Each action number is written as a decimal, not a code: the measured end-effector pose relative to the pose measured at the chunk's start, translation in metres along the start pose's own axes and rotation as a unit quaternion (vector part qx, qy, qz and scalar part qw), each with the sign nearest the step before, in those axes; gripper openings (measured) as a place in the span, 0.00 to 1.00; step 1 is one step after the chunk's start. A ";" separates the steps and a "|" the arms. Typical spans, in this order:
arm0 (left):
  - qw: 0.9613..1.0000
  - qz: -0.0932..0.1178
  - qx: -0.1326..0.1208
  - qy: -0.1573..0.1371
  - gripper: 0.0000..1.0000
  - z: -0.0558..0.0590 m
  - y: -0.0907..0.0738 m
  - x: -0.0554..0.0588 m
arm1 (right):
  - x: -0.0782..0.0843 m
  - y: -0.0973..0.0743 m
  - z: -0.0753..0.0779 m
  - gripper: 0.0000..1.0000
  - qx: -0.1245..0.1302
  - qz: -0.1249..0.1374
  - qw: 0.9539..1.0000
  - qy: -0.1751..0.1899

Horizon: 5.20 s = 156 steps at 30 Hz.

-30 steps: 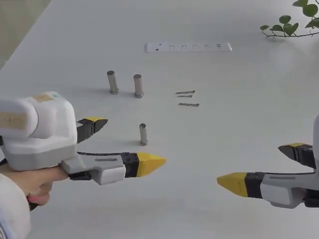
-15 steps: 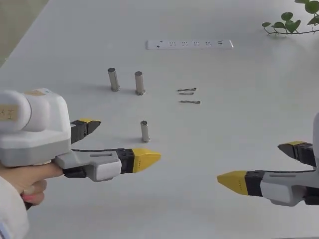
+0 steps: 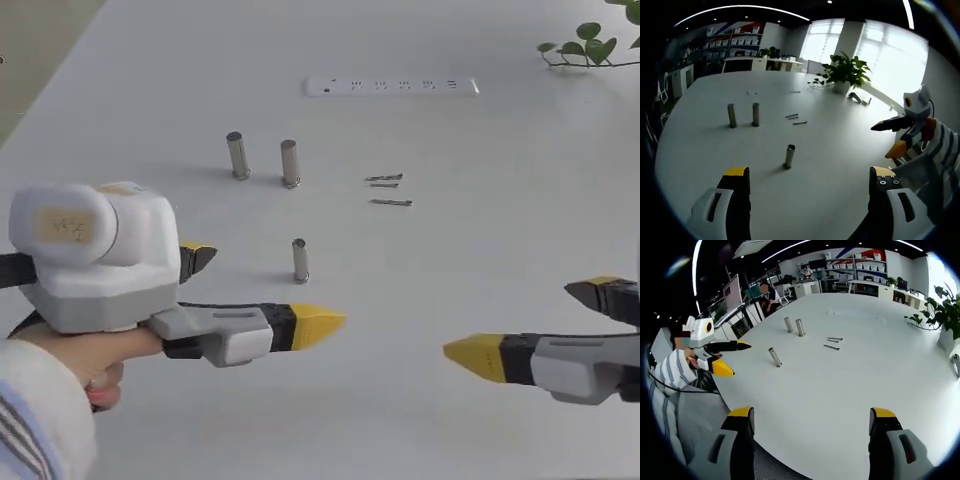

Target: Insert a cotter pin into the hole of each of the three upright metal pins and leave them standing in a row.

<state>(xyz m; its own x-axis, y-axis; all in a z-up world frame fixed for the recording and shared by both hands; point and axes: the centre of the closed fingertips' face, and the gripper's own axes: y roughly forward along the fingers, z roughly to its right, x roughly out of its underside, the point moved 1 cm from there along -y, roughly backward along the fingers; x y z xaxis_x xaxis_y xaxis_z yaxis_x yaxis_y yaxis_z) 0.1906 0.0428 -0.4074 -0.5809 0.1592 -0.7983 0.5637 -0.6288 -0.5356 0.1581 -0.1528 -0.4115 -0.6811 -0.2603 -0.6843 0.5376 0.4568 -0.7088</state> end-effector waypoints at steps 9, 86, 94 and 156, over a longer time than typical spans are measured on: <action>1.000 -0.002 0.000 -0.004 0.97 0.003 0.000 0.001 | -0.027 0.000 0.011 0.91 -0.003 -0.004 0.998 -0.065; 1.000 -0.011 0.011 -0.026 0.95 -0.008 0.006 0.011 | -0.123 0.192 0.070 0.11 -0.139 -0.220 0.875 -0.408; 0.999 -0.019 0.013 -0.029 0.94 -0.007 0.009 0.017 | -0.123 0.201 0.076 0.09 -0.134 -0.223 0.877 -0.404; 0.999 0.002 0.010 -0.030 0.92 -0.007 -0.001 0.008 | -0.129 0.177 0.050 0.00 -0.128 -0.230 0.835 -0.484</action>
<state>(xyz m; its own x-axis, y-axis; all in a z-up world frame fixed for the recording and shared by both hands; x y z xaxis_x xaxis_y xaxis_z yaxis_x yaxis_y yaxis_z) 0.1897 0.0498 -0.4155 -0.6135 0.1102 -0.7820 0.5548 -0.6446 -0.5260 0.3662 -0.0810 -0.4579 0.0014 -0.9668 -0.2556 0.1222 0.2538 -0.9595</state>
